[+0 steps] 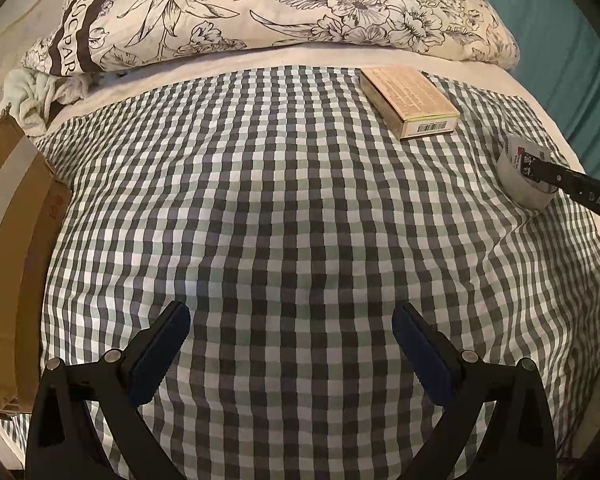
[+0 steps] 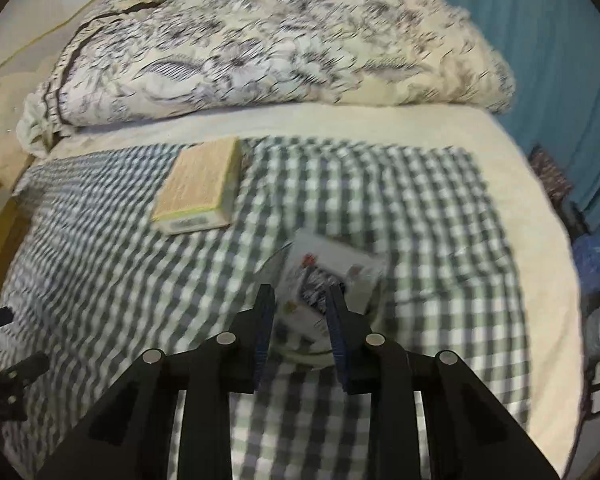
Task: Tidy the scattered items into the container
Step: 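Grasp the tape roll rim with the right tool and lift it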
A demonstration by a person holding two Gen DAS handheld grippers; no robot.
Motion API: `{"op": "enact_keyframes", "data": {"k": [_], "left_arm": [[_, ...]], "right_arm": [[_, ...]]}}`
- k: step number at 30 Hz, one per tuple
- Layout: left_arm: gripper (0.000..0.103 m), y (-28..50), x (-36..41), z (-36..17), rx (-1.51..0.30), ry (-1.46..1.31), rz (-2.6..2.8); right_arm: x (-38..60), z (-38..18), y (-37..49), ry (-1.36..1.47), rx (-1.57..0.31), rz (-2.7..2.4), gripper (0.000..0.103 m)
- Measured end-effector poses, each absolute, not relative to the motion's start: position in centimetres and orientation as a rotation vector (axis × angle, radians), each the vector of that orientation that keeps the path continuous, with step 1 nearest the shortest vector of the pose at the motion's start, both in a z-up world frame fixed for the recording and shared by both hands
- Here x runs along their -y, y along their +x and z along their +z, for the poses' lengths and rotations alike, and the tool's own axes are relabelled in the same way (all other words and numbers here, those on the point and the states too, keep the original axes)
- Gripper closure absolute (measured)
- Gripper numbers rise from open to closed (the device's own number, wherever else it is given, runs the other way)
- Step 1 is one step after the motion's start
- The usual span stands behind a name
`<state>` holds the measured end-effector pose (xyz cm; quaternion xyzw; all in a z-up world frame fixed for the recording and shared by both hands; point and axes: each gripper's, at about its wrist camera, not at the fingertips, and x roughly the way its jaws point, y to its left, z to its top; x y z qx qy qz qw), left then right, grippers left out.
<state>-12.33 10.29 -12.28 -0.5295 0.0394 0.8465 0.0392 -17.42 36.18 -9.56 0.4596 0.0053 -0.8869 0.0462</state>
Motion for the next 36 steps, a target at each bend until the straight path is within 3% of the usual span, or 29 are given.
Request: {"op": "enact_keyframes", "data": {"k": [5, 7, 8, 17, 30, 36], "left_arm": [[0.000, -12.4, -10.2, -12.7, -0.122, -1.637, 2.587], [0.000, -12.5, -10.2, -12.8, -0.121, -1.643, 2.587], [0.000, -12.6, -10.3, -13.0, -0.118, -1.646, 2.584], [0.000, -12.6, -11.0, -13.7, -0.127, -1.661, 2.550], [0.000, -12.7, -10.2, -14.3, -0.116, -1.687, 2.538], [0.000, -12.9, -9.9, -14.3, -0.103, -1.694, 2.540]], "right_arm": [[-37.3, -9.7, -17.7, 1.416, 0.041, -2.761, 0.073], [-38.1, -8.9, -17.4, 1.376, 0.071, -2.802, 0.037], [-38.6, -8.4, -17.3, 1.347, 0.087, -2.838, 0.032], [-40.4, -9.3, -19.9, 1.352, 0.155, -2.787, 0.031], [-37.4, -7.9, -18.3, 1.256, -0.004, -2.800, 0.031], [-41.2, -9.2, -19.4, 1.411, 0.119, -2.894, 0.031]]}}
